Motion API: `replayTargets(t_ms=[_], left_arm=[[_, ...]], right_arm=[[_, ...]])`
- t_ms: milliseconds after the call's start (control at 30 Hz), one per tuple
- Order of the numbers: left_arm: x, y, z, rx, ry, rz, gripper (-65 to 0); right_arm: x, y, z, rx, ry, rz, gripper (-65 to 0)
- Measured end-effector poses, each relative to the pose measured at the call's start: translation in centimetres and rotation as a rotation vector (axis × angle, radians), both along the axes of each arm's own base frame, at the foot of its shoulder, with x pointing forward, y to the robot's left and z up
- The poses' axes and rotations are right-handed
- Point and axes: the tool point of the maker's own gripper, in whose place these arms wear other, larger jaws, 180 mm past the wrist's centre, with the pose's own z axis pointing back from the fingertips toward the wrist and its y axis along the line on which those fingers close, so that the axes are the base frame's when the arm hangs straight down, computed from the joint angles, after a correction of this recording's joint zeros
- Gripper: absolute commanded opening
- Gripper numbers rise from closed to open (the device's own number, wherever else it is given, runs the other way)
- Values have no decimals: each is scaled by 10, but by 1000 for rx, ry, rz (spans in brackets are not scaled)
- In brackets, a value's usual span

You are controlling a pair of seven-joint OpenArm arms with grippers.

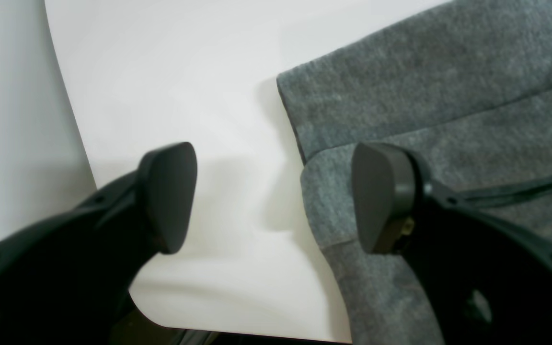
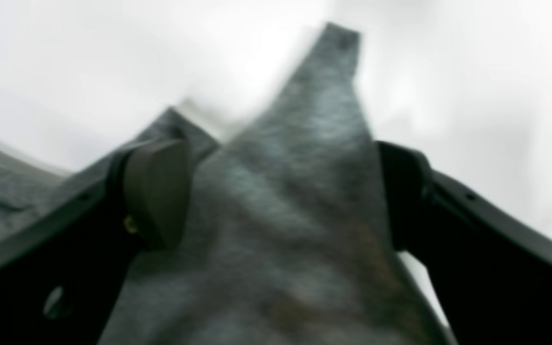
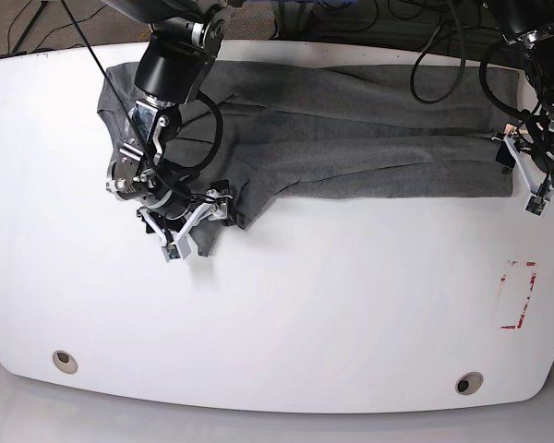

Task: Layout the t-shirt on the table in an organized manner, then fold the t-shirt properly
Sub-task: 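Grasp the hanging sleeve with the right gripper and lift it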

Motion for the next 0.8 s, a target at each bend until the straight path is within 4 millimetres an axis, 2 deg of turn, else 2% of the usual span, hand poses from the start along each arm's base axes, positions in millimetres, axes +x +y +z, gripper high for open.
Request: replayTargets(t_ms=[33,100,167,200,233,300,333,600,800], left_arm=[[0,0,0,0,-1,0,-186],[0,0,0,0,0,0,-186],[0,0,0,0,0,0,-186],[0,0,0,0,0,0,-186],[0,0,0,0,0,0,-186],[0,0,0,0,0,0,-186],[0,0,0,0,0,0,-186],[0,-1,0,-1,1,-2,-186],[0,-4,-3,-8,6,-6,-186]], right_arm=[[0,2,0,3,-1,1,-166],[0,2,0,3,1,2,-260],[-1,2,-1,0,7,4,-396],[-2,1,-1,-1,10,3,-430],[-2,1,-2,-2,11,3,-515],[-3,1,-3,-6,19,5,-620],[-3,1,-3,-4,19,5,-644],[-2,11,0,-27,20,50,-633],[1,34,31,47,-66,101,-633]])
